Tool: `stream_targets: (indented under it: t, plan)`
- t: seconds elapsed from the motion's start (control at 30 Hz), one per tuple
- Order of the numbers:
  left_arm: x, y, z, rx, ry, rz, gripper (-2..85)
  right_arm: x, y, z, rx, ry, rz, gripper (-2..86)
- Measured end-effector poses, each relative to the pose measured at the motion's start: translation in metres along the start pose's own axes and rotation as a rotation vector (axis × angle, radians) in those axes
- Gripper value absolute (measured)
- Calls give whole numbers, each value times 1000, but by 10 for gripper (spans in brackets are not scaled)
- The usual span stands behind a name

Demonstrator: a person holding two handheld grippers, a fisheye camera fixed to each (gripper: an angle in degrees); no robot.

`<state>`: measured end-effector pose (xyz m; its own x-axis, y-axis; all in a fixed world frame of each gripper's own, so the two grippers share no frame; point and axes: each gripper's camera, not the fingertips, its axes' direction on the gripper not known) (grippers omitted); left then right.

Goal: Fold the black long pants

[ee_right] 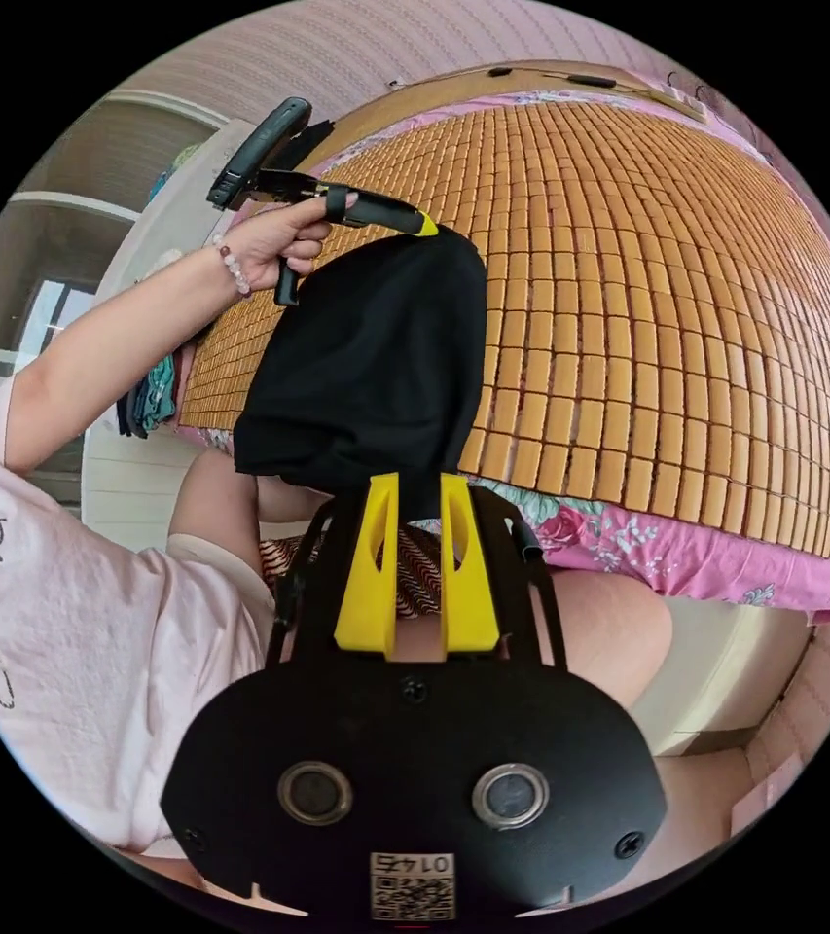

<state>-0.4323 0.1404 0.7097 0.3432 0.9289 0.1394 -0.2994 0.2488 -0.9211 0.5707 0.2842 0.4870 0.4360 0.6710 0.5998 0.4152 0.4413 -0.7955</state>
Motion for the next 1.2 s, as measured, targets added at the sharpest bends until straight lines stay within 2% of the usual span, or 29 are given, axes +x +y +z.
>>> stream_targets:
  t: [0.07, 0.13, 0.23, 0.27, 0.37, 0.6, 0.7, 0.8, 0.9, 1.03, 1.1, 1.17, 1.2]
  plan:
    - [-3, 5, 4, -8, -15, 6, -7, -46, 0, -5, 104, 96, -187, 65]
    - [-3, 10, 9, -17, -41, 18, -7, -85, -3, 7, 110, 54, -374, 66]
    - [-8, 18, 14, -12, -50, 17, -7, -125, -17, 62, -55, 150, -514, 50]
    - [-11, 21, 16, -7, -47, 13, -7, -131, -22, 86, -131, 222, -522, 27]
    - [-18, 28, 19, -3, -45, 12, -8, -137, -24, 111, -192, 288, -542, 9]
    - [-37, 51, 27, 27, -101, -11, -8, -161, -13, 101, -255, 242, -617, 3]
    - [-55, 71, 19, 36, -7, -38, -7, -160, -18, 97, -233, 250, -574, 10]
    - [-60, 121, -18, 133, 5, 1, -5, -149, -33, 77, -190, 132, -490, 12]
    - [-61, 209, -52, 189, -7, -2, -4, -143, -44, 54, -122, 38, -474, 6]
    - [-61, 334, -37, 137, 93, -124, -2, -150, -62, 54, -23, 10, -524, -1]
    - [-56, 366, -12, 76, 84, -155, 0, -152, -74, 85, -117, 47, -529, -2]
    - [-61, 393, 16, 40, 42, -182, 3, -152, -77, 137, -331, 142, -545, -2]
    - [-64, 397, 21, 34, 47, -181, 3, -152, -76, 146, -372, 166, -553, -2]
